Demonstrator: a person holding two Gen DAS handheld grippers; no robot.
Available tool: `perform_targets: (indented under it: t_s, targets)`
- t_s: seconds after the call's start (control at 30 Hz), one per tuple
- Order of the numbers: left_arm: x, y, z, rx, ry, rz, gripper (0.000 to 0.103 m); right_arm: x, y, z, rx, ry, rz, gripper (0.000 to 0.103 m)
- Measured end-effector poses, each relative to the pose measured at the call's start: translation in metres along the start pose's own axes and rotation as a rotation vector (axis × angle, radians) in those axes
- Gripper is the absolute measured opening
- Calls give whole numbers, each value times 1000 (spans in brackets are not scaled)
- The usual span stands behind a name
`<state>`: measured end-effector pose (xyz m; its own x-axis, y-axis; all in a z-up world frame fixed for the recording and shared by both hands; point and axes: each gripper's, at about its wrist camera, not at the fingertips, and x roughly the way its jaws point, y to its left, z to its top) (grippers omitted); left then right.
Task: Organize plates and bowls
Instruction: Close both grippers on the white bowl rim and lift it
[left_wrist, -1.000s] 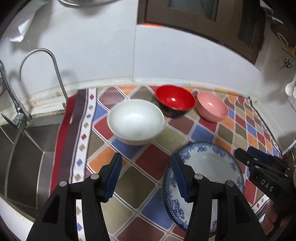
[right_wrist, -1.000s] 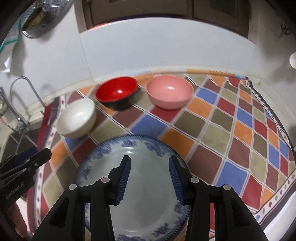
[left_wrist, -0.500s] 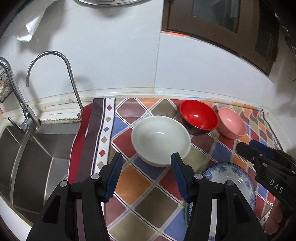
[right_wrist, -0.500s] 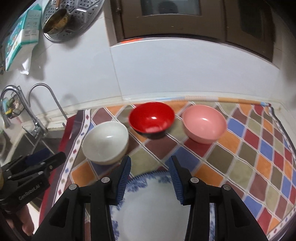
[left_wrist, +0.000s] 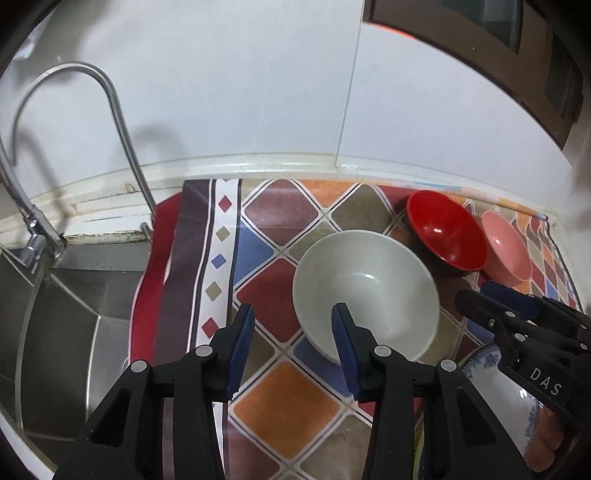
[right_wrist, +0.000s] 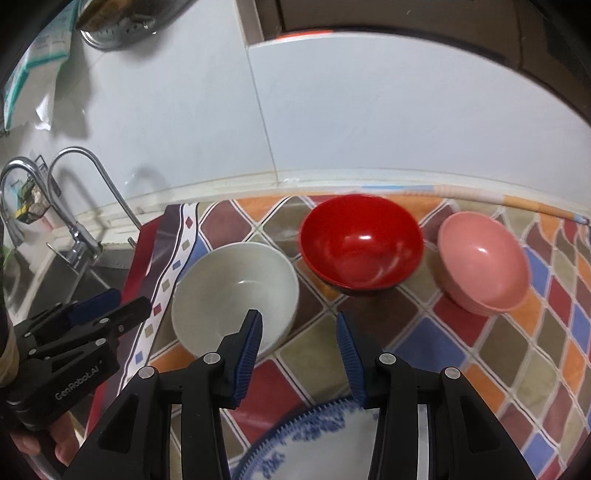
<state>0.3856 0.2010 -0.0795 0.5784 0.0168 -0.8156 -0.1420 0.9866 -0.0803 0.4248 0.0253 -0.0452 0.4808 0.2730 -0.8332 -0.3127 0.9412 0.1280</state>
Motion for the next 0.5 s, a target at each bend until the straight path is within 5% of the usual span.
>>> perform_targets:
  t_s: [0.5]
  targets:
    - [62,5,10,-20,113,-72,18,59,6,8,26,116,31,23]
